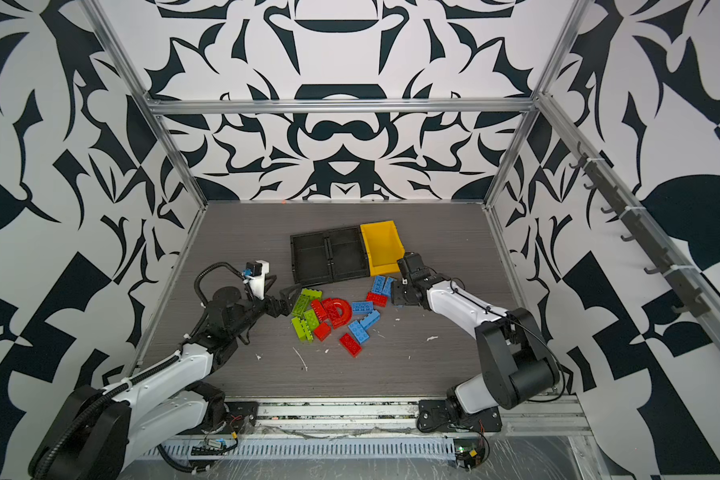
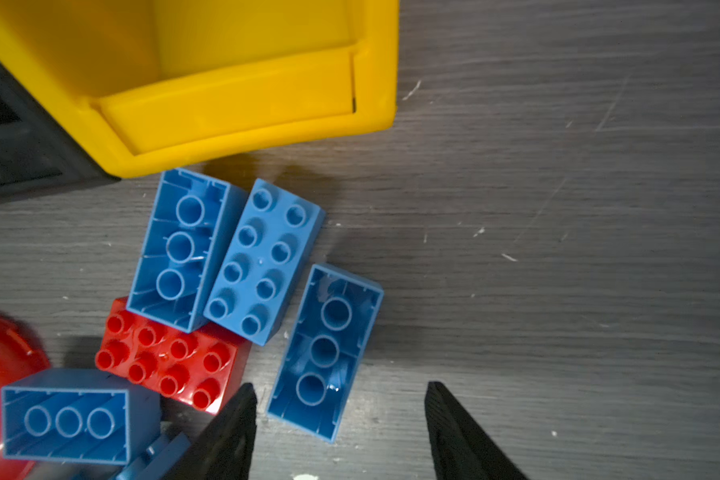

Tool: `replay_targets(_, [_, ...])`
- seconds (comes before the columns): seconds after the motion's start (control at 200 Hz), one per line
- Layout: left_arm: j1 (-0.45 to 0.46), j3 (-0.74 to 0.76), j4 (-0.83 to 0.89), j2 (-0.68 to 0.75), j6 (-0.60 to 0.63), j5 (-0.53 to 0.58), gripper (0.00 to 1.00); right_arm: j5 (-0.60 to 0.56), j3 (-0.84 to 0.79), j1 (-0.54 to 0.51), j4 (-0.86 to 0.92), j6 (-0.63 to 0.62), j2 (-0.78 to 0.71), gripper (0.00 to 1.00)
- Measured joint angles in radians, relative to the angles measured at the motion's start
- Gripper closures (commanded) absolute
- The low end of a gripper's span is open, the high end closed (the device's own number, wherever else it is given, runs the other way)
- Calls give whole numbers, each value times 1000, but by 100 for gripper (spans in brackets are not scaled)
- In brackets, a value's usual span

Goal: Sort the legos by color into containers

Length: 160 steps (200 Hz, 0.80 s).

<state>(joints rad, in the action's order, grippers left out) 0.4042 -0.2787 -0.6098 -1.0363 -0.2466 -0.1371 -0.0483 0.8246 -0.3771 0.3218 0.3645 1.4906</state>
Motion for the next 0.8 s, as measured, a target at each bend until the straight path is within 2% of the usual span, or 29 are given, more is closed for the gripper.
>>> replay_targets(0.51, [0,0,-7,-26,-27,55,0,8,75,-3,10,4,148,38])
replay_targets(0.66, [0,0,-6,-25,-31,68,0,2,77,-3,18,2,158,43])
replay_targets(0.8, [0,0,-3,-24,-33,78,0,-2,77,-3,18,3,158,54])
